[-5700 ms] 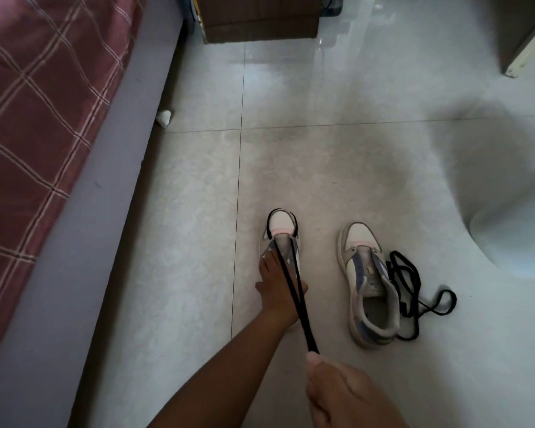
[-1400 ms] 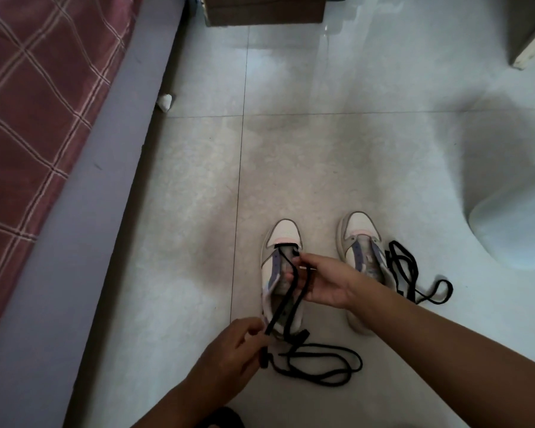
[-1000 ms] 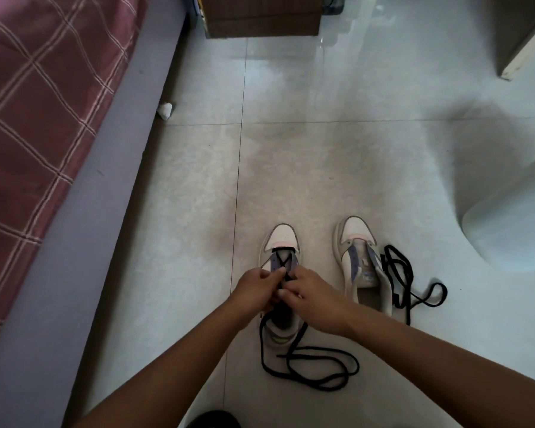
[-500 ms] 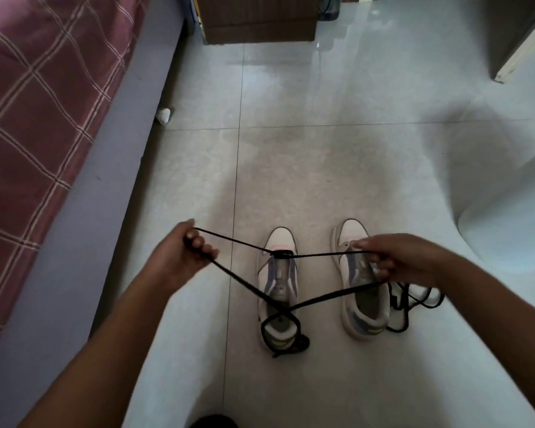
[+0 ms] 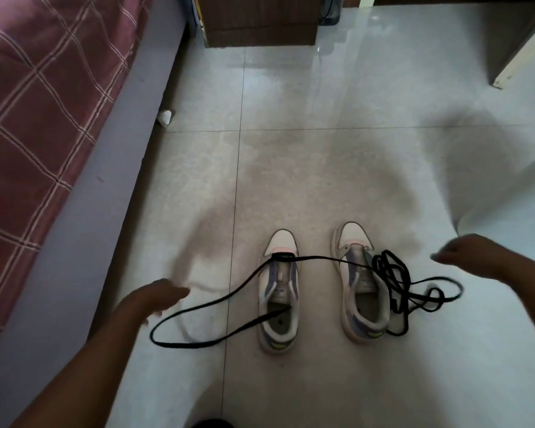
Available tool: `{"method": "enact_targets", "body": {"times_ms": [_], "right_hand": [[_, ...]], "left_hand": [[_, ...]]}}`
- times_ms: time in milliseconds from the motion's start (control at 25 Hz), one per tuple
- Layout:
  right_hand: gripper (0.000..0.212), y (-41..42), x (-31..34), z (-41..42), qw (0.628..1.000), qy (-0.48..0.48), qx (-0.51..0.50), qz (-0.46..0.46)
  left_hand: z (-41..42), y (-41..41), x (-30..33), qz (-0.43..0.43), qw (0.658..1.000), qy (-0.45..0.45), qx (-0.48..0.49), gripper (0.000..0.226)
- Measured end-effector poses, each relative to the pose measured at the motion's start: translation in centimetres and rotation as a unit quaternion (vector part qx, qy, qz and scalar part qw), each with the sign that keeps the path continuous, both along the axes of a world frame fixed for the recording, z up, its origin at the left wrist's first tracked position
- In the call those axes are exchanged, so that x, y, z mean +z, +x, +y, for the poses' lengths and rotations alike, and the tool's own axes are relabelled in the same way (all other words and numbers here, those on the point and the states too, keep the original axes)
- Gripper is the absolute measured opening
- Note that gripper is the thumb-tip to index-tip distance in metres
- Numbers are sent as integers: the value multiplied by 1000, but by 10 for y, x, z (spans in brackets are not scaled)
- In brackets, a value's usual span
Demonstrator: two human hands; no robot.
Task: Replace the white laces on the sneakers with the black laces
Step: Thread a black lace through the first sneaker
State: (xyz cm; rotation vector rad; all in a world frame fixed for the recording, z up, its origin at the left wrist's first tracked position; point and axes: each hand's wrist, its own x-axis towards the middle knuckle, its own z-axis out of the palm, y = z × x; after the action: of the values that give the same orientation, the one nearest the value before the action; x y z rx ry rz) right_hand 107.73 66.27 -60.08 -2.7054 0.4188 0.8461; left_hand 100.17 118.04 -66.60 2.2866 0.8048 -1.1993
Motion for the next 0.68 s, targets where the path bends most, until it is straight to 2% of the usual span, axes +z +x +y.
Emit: {"method": "enact_targets", "body": {"times_ms": [40,80,120,200,320,400,480,560,680], "right_hand": [[26,0,-5,25,996,22,28,-77],[22,-2,-8,56,988,77,43,-125],[20,-5,-14,88,980,121,74,-140],[28,-12,-36,147,964,169,171,-109],[41,-15,-68,200,949,101,291,-65],[36,-11,-77,210,960,104,251,-64],[25,-8,-80,209,970,136,187,-71],[19,-7,-82,206,969,162,170,-78],[20,-9,-82,202,969,188,150,-51]], "left_hand": [[-23,11,-1,-81,992,24,-92,40],[-50,22,1,-161,978,3,-135,35],[-77,31,5,-220,964,-30,-148,31],[-125,43,8,-281,941,-66,-175,27],[-165,48,-4,-275,922,-2,-275,29],[-169,51,-8,-275,919,21,-282,29],[-168,52,-11,-280,927,0,-249,25],[-164,50,-14,-276,933,-20,-232,21],[-160,43,-16,-249,923,17,-294,26]]}}
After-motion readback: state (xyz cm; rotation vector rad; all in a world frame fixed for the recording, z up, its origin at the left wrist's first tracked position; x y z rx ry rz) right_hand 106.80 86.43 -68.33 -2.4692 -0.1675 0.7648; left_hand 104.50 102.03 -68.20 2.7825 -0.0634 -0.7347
